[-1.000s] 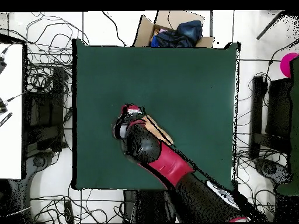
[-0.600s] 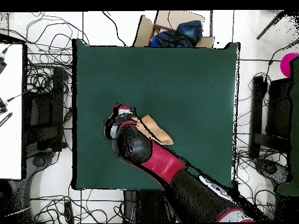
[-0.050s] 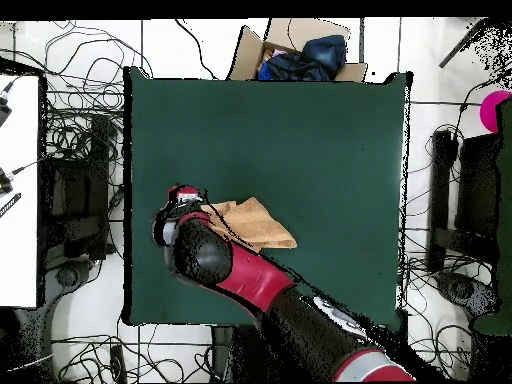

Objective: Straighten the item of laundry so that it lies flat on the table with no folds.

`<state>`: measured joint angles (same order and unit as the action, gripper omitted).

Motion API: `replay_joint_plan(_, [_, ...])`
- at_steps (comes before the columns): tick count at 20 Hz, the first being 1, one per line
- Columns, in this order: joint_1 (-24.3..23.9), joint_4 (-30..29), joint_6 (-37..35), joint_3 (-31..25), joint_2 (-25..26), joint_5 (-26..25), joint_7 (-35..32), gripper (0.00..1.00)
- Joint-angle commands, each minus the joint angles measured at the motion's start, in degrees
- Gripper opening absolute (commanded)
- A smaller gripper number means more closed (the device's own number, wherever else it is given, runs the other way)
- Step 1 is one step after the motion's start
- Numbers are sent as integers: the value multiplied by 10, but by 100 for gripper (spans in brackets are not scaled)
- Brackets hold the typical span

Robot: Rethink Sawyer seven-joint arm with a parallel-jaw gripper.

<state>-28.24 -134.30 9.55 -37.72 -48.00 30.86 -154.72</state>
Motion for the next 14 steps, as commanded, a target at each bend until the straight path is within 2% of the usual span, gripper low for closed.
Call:
replay_joint_plan(1, [32,4,13,54,14,30,-127,100])
replay_joint_plan(6, [53,10,4,93,9,37,-106,100])
replay_joint_plan(14, [68,10,-37,119,-23,43,-96,100])
